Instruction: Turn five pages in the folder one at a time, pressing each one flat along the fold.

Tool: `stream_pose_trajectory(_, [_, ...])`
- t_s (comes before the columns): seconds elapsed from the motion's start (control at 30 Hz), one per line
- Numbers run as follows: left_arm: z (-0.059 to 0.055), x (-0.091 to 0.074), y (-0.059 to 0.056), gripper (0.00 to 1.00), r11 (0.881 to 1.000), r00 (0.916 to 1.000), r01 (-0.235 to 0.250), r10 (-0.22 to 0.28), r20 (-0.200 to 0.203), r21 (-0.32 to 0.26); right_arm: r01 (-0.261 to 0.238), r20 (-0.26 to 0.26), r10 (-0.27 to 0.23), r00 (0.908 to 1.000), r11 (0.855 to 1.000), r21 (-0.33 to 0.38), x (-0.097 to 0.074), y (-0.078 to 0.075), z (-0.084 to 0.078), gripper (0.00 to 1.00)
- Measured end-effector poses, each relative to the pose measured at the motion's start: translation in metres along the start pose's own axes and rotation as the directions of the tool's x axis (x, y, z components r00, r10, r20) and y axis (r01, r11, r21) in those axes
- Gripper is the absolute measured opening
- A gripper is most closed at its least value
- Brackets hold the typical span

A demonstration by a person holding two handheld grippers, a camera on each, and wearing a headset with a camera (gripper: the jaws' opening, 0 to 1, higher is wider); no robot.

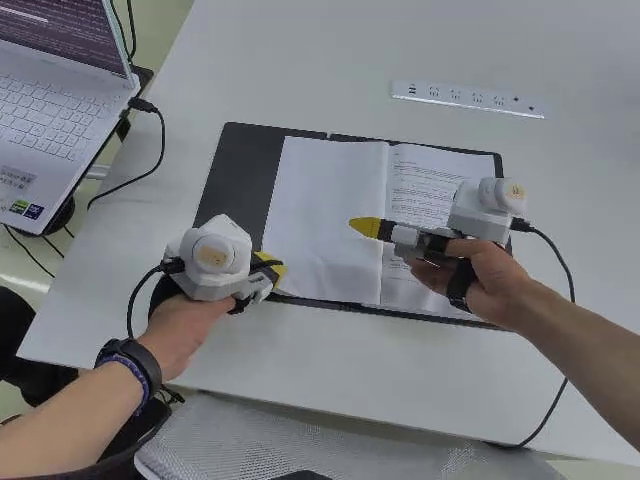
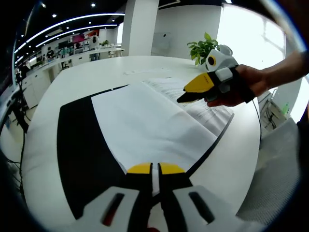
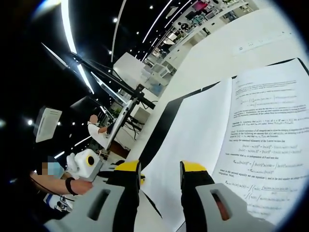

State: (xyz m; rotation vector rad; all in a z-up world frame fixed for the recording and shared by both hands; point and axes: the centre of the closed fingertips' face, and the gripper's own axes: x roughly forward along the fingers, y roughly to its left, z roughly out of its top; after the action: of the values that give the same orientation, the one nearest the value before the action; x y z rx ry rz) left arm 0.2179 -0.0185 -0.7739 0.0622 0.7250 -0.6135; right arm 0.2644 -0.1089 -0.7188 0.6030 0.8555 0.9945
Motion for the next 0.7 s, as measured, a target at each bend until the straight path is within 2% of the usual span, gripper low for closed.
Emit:
stream_pose_trajectory(0.27, [-0.019, 0.003, 0.005, 0.00, 1.000, 0.9980, -0.023, 0.024, -0.059, 0.013, -0.011, -0.012, 0.011, 0.9999, 1.000, -0.015, -0.004, 0.004, -0.006, 0.33])
stream_pose_trajectory(0.3, [-0.017, 0.003, 0.005, 0.00, 0.999, 0.9985, -0.024, 0.025, -0.049, 0.026, -0.011, -0.016, 0.011, 0.9998, 1.000, -0.019, -0.004, 0.005, -0.006, 0.33])
stream_pose_trajectory(0.4, [-0.018, 0.002, 0.005, 0.00, 0.999, 0.9979, -0.026, 0.027, -0.058, 0.034, -0.009, -0.015, 0.009, 0.9998, 1.000, -0.019, -0.005, 0.003, -0.004, 0.33])
stream_pose_trajectory(0.7, [-0.018, 0.001, 0.002, 0.00, 0.999, 0.9976, -0.023, 0.024, -0.064, 0.027, -0.002, -0.020, 0.001, 0.9998, 0.999, -0.054, -0.005, -0.004, 0.009, 0.28])
